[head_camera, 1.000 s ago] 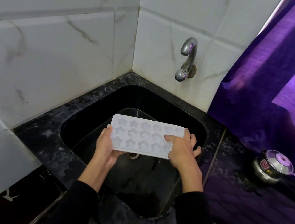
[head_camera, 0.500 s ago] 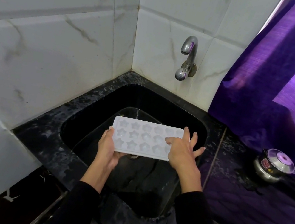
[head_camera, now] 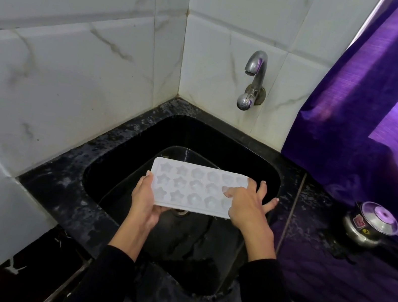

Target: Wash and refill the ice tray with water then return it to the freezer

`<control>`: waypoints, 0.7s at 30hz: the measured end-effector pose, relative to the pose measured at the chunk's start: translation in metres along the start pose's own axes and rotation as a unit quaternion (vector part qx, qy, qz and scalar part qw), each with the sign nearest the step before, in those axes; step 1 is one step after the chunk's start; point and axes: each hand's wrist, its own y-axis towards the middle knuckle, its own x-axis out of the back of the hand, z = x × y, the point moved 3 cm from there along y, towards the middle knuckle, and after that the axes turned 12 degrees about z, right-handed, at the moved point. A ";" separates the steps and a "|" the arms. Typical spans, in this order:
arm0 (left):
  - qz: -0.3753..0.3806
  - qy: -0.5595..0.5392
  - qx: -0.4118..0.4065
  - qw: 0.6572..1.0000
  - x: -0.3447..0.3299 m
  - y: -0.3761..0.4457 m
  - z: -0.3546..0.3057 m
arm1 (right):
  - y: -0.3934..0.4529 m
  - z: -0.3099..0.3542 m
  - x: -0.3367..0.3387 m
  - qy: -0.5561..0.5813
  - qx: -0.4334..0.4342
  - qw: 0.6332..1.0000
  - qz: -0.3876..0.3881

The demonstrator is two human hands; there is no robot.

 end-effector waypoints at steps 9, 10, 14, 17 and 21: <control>-0.001 0.002 0.000 1.000 -0.003 -0.001 -0.001 | -0.001 0.009 0.005 0.027 0.058 0.996 -0.056; 0.001 0.002 0.001 1.000 -0.004 -0.002 0.000 | -0.001 0.011 0.005 0.024 0.057 0.997 -0.047; 0.010 -0.002 -0.001 1.000 -0.006 -0.004 -0.001 | -0.001 0.018 0.001 0.015 0.054 0.998 -0.015; 0.007 -0.003 -0.003 1.000 -0.008 -0.003 -0.002 | -0.001 0.020 -0.001 0.011 0.057 0.998 -0.002; 0.003 0.001 0.002 1.000 -0.008 -0.005 0.001 | -0.002 0.018 -0.002 -0.002 0.053 0.998 -0.021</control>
